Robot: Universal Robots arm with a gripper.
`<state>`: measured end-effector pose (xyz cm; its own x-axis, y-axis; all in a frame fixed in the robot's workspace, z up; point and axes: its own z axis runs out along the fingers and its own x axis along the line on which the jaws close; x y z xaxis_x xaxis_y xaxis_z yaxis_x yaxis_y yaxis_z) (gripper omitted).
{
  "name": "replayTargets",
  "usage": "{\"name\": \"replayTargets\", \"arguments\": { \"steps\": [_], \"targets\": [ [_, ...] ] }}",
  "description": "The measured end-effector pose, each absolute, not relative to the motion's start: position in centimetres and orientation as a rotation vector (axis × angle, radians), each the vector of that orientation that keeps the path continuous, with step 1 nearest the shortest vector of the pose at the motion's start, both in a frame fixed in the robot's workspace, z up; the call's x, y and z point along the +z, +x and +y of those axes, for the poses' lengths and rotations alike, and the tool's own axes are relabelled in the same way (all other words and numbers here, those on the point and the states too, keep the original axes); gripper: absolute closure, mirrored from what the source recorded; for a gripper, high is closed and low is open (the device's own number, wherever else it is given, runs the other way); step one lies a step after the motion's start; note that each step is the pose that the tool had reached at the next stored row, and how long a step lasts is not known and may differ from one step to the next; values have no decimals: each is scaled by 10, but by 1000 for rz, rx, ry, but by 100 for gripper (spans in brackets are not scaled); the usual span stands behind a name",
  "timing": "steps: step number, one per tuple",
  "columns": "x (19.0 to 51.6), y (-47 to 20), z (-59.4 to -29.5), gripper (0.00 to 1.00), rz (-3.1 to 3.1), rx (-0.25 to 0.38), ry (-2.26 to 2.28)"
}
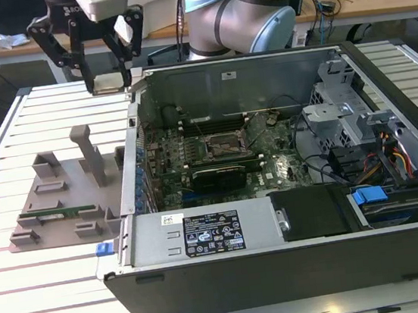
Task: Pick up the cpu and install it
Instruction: 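Pick up the cpu and move it towards the insertion slot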
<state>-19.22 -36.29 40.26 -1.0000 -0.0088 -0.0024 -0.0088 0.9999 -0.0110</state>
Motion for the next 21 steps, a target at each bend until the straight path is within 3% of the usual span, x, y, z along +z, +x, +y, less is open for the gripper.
{"name": "replayTargets", "arguments": {
  "steps": [21],
  "targets": [
    [350,-93,-361,45,3157,-17,-14]
  ]
}}
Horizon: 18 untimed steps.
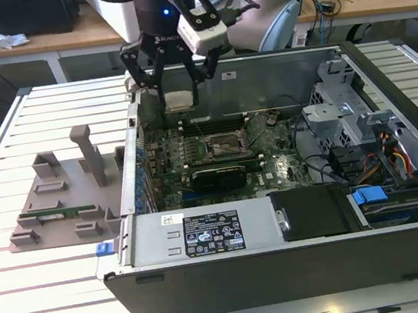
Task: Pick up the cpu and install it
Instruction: 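Pick up the cpu and move it towards the insertion slot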
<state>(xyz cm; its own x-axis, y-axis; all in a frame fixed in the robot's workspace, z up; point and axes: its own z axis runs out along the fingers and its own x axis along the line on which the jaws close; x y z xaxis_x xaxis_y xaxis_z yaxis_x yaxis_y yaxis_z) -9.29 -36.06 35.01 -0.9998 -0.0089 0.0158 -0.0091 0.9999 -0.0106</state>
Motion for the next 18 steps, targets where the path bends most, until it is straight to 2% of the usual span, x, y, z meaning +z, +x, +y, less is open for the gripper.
{"name": "replayTargets", "arguments": {
  "steps": [18],
  "targets": [
    [302,-63,-342,45,-3122,17,14]
  ]
}}
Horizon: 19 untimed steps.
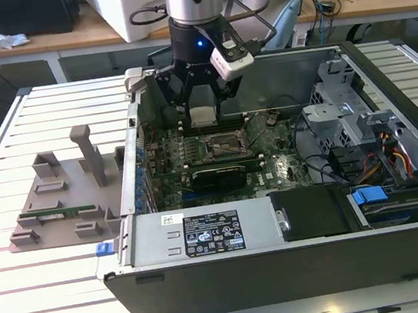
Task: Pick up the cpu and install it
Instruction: 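Pick up the cpu and move it towards the insertion slot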
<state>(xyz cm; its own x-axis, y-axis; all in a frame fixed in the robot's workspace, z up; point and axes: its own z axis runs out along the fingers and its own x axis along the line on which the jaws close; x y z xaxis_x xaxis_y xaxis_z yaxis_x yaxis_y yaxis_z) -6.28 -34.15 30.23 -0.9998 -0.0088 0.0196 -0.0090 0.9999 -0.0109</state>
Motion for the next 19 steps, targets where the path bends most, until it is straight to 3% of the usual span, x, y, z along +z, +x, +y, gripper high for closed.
{"name": "replayTargets", "arguments": {
  "steps": [19],
  "targets": [
    [258,-21,-316,45,-3120,29,14]
  ]
}}
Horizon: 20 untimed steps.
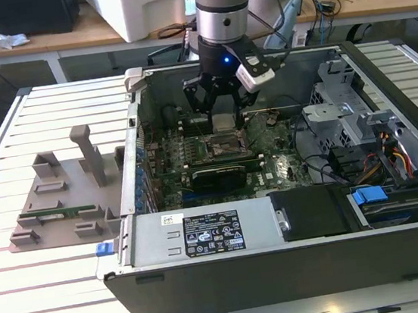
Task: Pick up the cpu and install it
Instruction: 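Pick up the cpu and move it towards the insertion slot, then place the cpu into insertion slot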
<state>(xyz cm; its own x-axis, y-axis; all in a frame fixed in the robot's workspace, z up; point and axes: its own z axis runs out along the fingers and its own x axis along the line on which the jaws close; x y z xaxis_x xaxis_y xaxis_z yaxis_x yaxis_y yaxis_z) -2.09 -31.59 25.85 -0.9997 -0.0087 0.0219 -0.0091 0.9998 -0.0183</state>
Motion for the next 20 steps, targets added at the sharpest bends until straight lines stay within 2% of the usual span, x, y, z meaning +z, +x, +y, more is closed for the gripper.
{"name": "replayTargets", "arguments": {
  "steps": [20],
  "targets": [
    [255,-16,-316,45,-3119,35,-24]
  ]
}}
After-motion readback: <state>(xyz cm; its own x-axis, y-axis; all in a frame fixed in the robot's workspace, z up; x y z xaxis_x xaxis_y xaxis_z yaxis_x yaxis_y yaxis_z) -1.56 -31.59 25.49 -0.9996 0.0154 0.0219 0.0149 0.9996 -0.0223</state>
